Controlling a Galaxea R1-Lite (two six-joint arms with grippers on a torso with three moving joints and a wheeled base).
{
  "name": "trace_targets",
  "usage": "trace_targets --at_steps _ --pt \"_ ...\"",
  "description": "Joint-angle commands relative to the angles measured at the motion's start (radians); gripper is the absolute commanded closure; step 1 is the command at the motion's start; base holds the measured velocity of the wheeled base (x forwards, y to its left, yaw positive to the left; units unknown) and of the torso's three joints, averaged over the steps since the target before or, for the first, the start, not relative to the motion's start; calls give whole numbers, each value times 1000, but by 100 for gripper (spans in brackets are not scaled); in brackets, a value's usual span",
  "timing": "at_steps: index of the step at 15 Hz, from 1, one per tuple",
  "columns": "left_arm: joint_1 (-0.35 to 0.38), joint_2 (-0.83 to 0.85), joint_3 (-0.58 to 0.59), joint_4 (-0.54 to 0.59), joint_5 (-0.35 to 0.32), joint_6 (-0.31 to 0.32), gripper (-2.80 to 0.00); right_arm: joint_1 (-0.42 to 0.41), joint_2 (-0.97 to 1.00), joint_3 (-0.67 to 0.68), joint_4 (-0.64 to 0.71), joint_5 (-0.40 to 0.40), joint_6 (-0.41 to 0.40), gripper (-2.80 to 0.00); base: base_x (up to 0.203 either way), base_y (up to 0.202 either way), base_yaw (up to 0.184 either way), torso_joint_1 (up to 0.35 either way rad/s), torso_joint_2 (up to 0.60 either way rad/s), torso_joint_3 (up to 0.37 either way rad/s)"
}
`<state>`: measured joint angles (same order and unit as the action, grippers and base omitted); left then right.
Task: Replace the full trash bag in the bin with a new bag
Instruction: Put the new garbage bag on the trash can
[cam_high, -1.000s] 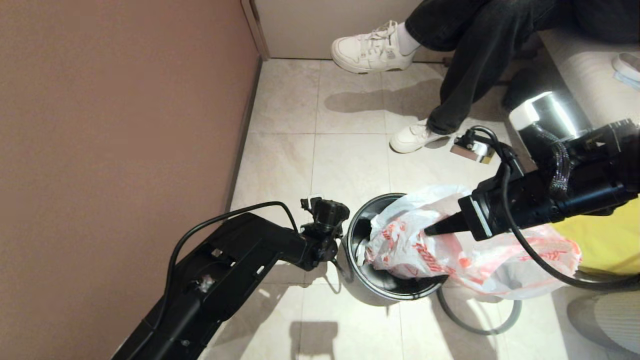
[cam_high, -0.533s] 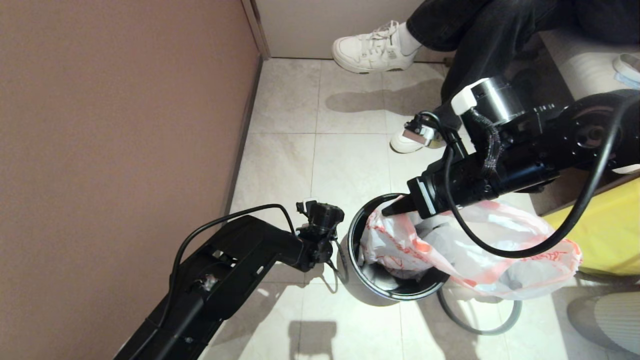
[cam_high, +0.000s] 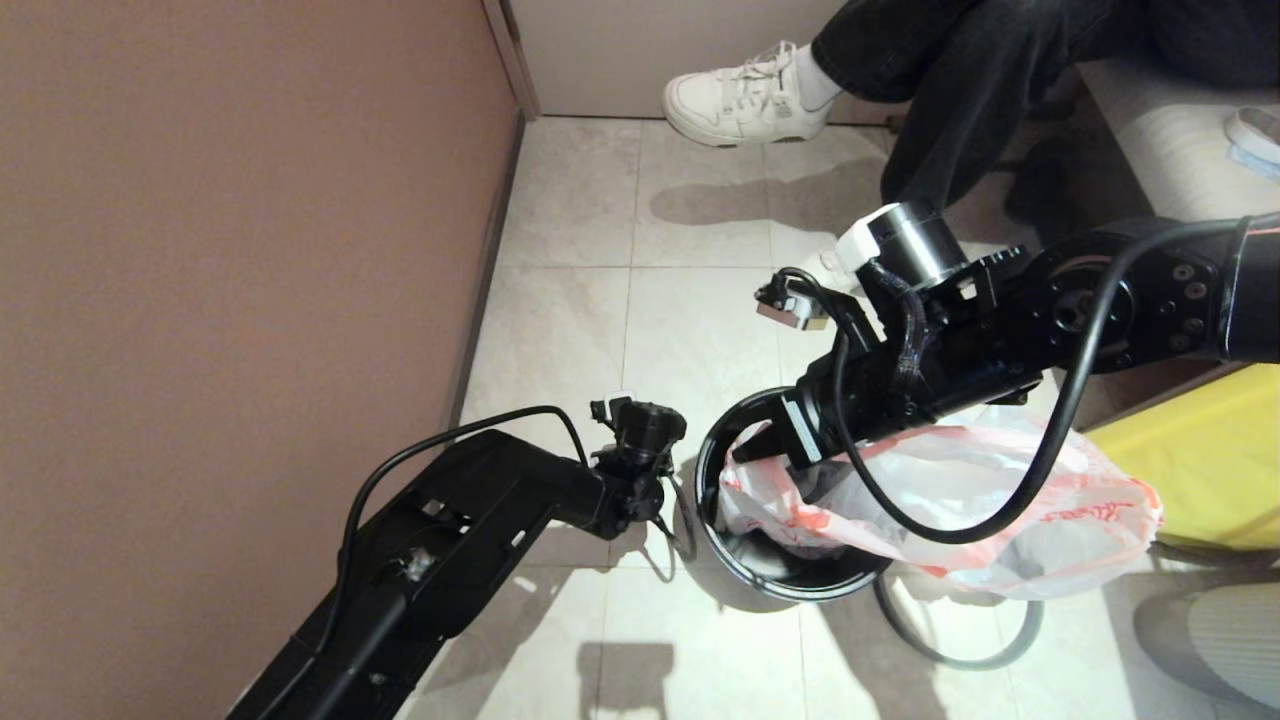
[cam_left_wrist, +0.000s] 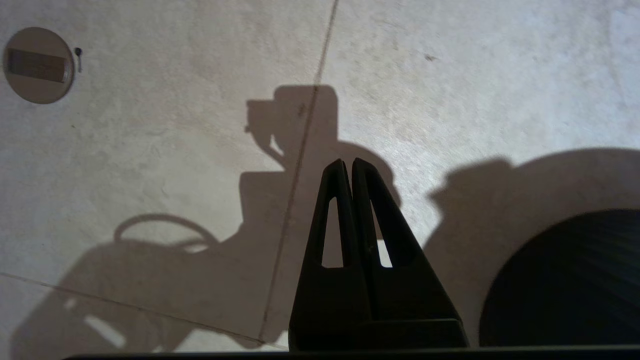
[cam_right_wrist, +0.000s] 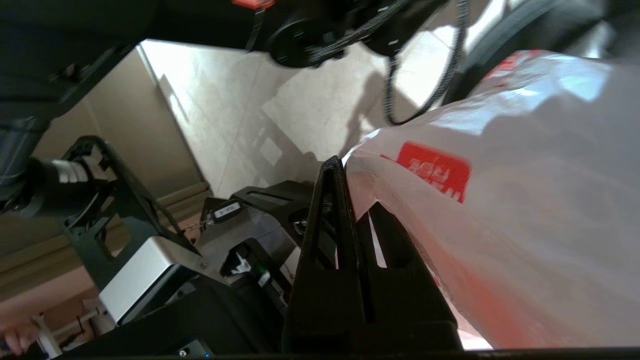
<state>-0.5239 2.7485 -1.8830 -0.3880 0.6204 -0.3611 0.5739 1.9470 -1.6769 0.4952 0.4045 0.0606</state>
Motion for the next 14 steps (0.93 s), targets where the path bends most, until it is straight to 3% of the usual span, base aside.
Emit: trace_targets --at_steps 1,6,8,9,14 --pt "5 5 -5 -3 4 -2 0 25 17 -27 1 2 1 0 0 0 0 0 0 0" --pt "15 5 -19 -2 9 -4 0 38 52 -98 -4 1 4 0 0 0 0 0 0 0" --pt "13 5 -19 -2 9 -4 0 46 52 -99 -4 -35 -1 0 0 0 0 0 0 0" --pt "12 5 -19 -2 9 -4 0 52 47 -98 -4 -50 3 -280 0 0 0 0 0 0" --pt "12 5 -19 -5 21 -3 0 59 -132 -29 23 -128 47 -280 0 0 0 0 0 0"
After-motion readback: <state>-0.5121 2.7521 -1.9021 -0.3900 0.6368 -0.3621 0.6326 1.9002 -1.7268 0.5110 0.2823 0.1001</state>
